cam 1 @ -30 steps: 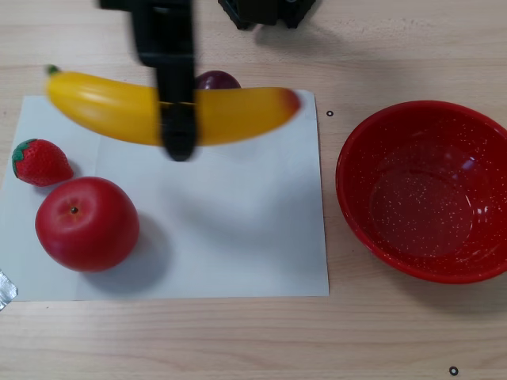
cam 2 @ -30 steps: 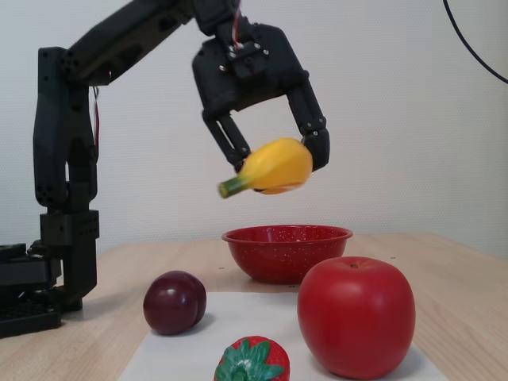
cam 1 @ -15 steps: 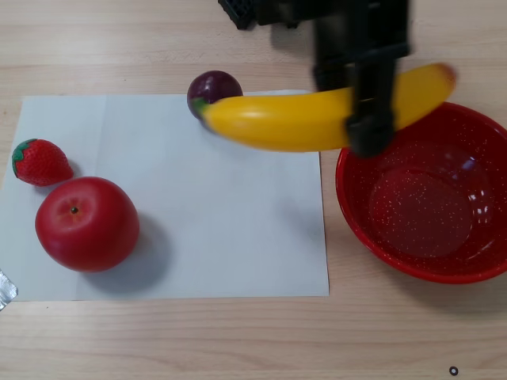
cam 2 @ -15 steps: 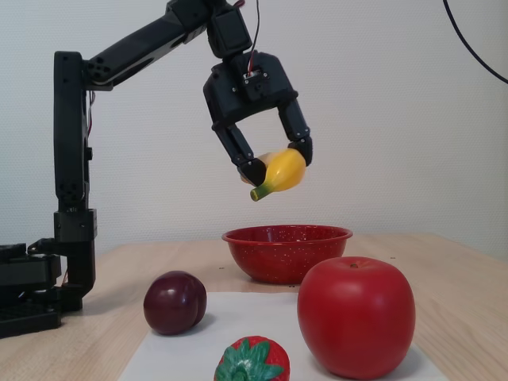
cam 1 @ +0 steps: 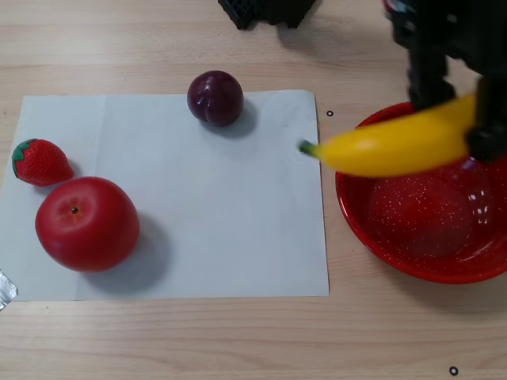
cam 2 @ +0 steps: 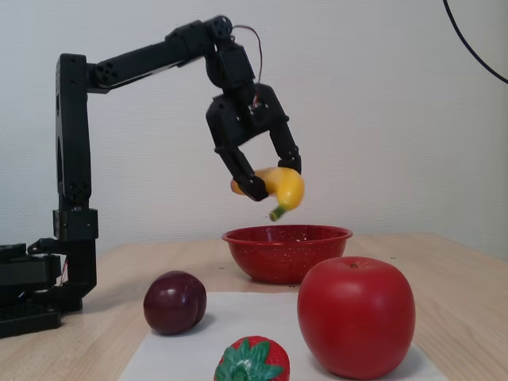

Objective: Grasp the banana and put it in the red bowl.

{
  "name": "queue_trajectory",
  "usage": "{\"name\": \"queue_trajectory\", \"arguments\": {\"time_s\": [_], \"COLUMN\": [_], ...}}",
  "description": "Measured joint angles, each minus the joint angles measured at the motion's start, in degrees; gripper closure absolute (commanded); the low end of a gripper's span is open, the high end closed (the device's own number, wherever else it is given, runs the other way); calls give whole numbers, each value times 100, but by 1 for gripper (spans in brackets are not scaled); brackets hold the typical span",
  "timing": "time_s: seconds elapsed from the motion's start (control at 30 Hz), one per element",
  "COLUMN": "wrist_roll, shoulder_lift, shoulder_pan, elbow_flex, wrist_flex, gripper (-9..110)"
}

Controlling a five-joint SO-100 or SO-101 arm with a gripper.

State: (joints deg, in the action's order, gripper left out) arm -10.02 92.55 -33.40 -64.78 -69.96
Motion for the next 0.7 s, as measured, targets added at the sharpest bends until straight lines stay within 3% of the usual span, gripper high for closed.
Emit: {"name": "queue_trajectory", "arguments": {"time_s": [0.17, 0.43, 0.7], "wrist_roll": [70, 431, 527], "shoulder_lift": [-70, -264, -264], "shoulder_pan": [-35, -44, -44], "elbow_flex": [-589, -1362, -1459], "wrist_flex": [1107, 1846, 1775], "gripper": [101, 101, 73]}}
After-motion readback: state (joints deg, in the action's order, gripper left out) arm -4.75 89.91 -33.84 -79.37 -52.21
